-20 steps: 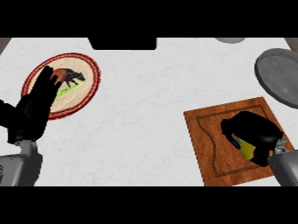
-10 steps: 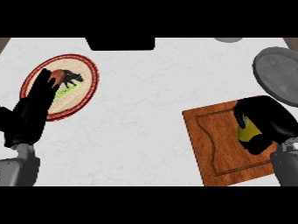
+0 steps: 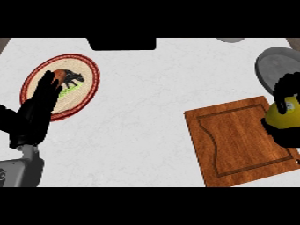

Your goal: Pick the lemon from the cutting board and place it in the pan

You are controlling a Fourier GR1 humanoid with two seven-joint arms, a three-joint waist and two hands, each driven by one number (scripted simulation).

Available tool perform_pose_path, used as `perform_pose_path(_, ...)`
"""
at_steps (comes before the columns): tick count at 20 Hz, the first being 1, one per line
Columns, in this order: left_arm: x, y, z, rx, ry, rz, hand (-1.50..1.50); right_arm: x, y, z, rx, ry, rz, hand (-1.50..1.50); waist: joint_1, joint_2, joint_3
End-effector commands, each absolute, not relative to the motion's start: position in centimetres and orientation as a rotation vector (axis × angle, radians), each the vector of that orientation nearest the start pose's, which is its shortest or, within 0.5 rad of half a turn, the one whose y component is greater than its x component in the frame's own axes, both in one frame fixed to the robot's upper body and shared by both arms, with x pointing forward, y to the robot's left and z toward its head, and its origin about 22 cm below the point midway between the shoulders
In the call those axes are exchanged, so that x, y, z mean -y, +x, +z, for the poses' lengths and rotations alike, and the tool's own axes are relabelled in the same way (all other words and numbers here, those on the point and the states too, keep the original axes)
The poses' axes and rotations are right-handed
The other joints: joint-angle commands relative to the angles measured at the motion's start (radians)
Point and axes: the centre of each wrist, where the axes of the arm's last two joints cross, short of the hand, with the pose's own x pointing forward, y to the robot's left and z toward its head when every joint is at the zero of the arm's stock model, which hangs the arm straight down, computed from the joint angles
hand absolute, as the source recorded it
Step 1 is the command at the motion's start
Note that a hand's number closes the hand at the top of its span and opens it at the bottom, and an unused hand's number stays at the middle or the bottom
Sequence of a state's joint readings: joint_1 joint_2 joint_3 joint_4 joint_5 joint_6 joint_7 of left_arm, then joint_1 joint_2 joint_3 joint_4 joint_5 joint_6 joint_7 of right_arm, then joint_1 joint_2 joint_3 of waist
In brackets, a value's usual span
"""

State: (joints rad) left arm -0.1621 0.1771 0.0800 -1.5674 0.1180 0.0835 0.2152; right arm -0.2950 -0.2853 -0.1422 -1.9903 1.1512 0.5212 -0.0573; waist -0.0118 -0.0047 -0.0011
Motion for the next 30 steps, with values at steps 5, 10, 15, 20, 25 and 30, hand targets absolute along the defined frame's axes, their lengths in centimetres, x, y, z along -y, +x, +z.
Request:
perform_pose_path(5, -28.4, 27.4, 5.7, 1.519, 0.112, 0.029, 0.00, 29.5, 27.5, 23.1, 1.569, -1.211, 1.004, 1.50, 0.018, 0.005, 0.001)
perform_pose_path(10, -26.8, 27.5, 4.2, 1.524, 0.095, 0.040, 0.00, 35.6, 29.3, 22.3, 1.555, -1.253, 0.889, 1.50, 0.017, 0.006, 0.001)
perform_pose_path(15, -27.1, 26.8, 5.3, 1.518, 0.088, 0.030, 0.00, 41.0, 32.0, 20.0, 1.541, -1.246, 0.808, 1.50, 0.028, 0.009, 0.002)
perform_pose_path(20, -27.3, 27.3, 5.8, 1.528, 0.077, 0.028, 0.00, 45.9, 33.7, 18.8, 1.547, -1.235, 0.732, 1.50, 0.034, 0.011, 0.002)
perform_pose_path(25, -26.2, 29.5, 7.3, 1.531, 0.068, 0.013, 0.00, 46.9, 36.3, 16.5, 1.546, -1.204, 0.776, 1.50, 0.045, 0.018, 0.003)
perform_pose_path(30, -25.4, 29.4, 9.0, 1.556, 0.038, -0.001, 0.00, 47.7, 36.7, 14.0, 1.577, -1.124, 0.796, 1.50, 0.067, 0.024, 0.006)
